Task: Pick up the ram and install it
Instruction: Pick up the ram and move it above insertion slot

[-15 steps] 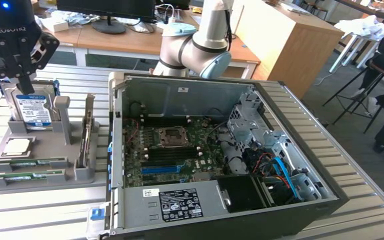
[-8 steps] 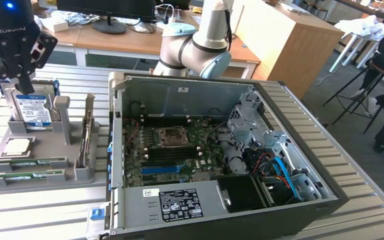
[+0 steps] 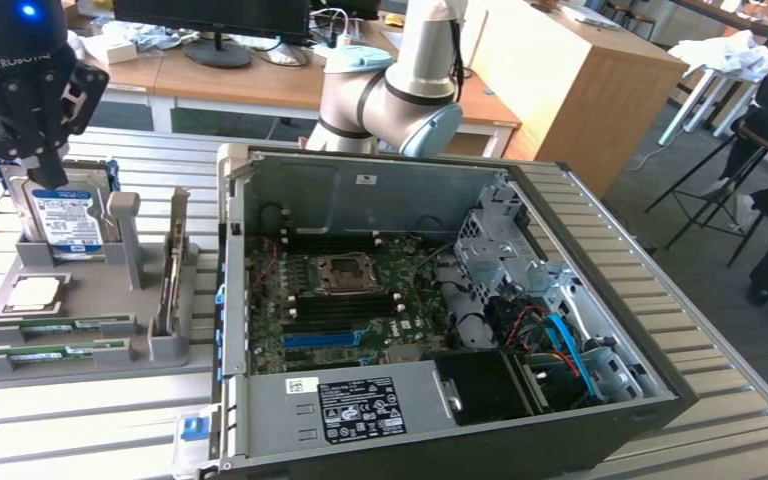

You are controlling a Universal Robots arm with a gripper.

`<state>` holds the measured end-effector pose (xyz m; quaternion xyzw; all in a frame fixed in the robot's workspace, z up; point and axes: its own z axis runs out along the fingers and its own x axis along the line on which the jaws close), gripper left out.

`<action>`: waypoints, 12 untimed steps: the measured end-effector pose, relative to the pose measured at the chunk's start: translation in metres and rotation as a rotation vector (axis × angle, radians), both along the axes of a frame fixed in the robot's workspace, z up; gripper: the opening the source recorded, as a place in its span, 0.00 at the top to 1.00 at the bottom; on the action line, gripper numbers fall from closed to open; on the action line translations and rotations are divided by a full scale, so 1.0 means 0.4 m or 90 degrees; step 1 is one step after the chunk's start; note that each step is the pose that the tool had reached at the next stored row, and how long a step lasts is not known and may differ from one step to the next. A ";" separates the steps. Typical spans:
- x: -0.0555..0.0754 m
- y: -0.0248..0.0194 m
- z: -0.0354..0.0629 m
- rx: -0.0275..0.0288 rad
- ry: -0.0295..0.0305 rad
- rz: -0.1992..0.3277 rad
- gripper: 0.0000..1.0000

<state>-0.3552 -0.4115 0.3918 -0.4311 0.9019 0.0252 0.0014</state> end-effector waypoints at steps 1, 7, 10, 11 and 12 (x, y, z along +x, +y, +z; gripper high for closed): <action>0.000 0.000 0.000 0.0000 0.0000 0.011 0.90; 0.000 0.000 0.000 0.0000 0.0000 0.080 0.90; 0.000 0.000 0.000 0.0000 -0.0001 0.115 0.90; 0.000 0.000 0.000 0.0000 0.0000 0.126 0.90; 0.000 0.000 0.000 0.0000 0.0000 0.138 0.90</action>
